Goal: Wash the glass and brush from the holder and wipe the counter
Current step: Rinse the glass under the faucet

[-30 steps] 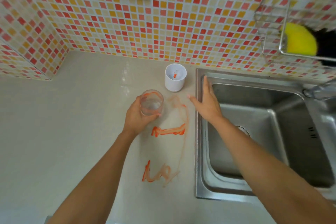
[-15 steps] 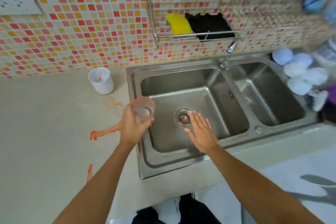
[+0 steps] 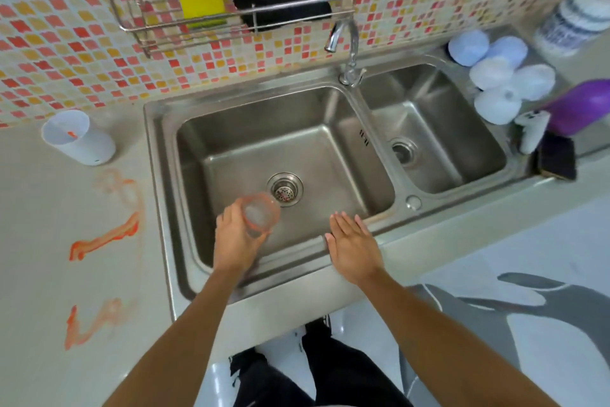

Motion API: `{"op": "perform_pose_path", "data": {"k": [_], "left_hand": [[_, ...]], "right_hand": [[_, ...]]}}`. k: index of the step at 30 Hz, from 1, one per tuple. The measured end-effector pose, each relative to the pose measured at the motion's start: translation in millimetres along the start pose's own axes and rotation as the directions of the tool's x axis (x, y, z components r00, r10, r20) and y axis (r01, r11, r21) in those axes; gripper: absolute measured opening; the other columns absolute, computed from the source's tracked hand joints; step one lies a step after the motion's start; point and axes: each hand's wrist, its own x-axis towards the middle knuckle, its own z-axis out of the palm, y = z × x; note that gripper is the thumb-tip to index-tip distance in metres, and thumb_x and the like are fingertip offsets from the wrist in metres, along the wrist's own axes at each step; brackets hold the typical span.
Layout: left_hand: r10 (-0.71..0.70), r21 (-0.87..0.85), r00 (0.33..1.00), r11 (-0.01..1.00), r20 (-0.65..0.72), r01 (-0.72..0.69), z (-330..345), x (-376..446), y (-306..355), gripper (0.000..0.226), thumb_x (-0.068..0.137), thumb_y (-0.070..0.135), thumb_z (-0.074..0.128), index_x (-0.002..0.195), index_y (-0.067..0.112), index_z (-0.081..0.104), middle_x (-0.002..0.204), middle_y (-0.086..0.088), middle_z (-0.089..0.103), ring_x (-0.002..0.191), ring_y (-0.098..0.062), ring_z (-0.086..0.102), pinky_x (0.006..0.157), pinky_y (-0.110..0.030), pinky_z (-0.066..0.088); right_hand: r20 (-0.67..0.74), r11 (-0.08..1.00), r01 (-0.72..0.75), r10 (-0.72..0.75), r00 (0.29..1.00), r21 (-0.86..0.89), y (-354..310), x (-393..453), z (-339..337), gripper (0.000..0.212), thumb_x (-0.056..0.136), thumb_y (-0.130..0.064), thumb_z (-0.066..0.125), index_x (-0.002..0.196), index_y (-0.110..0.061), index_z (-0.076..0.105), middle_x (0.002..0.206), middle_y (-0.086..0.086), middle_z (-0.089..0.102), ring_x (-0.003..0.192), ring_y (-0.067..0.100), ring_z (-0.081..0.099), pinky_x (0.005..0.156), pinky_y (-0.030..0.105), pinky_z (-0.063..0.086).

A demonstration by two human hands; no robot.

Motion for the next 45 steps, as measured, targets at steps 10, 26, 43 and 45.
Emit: {"op": "perform_pose_path", "data": {"k": [10, 26, 43, 45], "left_hand": [[0.213, 0.506, 0.977, 0.841, 0.020, -0.194, 13, 8, 9, 0.071, 0.062, 0.010, 0.074, 0.128, 0.018, 0.051, 0.118, -0.009, 0.054, 0.101, -0.034, 0.050, 0.095, -0.044, 0.042], [0.289, 0.763, 0.948, 0.582, 0.130, -0.282, -4, 17, 26, 0.080, 0.056, 0.001, 0.078, 0.129, 0.021, 0.052, 0.125, -0.014, 0.051, 0.117, -0.034, 0.045, 0.105, -0.060, 0.031], [0.245, 0.799, 0.957, 0.537, 0.158, -0.269, -32, 35, 15, 0.084, 0.055, 0.014, 0.086, 0.130, 0.023, 0.050, 0.128, -0.011, 0.049, 0.123, -0.032, 0.042, 0.105, -0.060, 0.027], [0.199, 0.789, 0.971, 0.573, 0.130, -0.222, -33, 44, 19, 0.094, 0.048, 0.011, 0.089, 0.131, 0.021, 0.047, 0.128, -0.013, 0.049, 0.125, -0.034, 0.042, 0.104, -0.062, 0.028]], "right_hand": [[-0.200, 0.999, 0.041, -0.036, 0.979, 0.020, 6, 1, 14, 0.047, 0.094, -0.027, 0.036, 0.119, -0.001, 0.067, 0.118, 0.013, 0.069, 0.115, 0.027, 0.063, 0.110, 0.042, 0.039], [-0.230, 0.999, 0.041, -0.038, 0.972, 0.007, 8, 1, 15, 0.048, 0.095, -0.027, 0.035, 0.120, 0.000, 0.066, 0.119, 0.014, 0.068, 0.118, 0.027, 0.061, 0.111, 0.042, 0.036], [-0.083, 0.998, 0.007, -0.002, 0.997, 0.054, 3, 13, -12, 0.056, 0.095, -0.048, 0.028, 0.078, -0.014, 0.069, 0.073, 0.005, 0.070, 0.074, 0.025, 0.067, 0.092, 0.038, 0.053], [-0.050, 0.996, 0.013, -0.009, 0.999, 0.092, 15, 31, -21, 0.067, 0.093, -0.055, 0.018, 0.087, -0.016, 0.071, 0.082, 0.004, 0.072, 0.083, 0.024, 0.067, 0.095, 0.035, 0.049]]}}
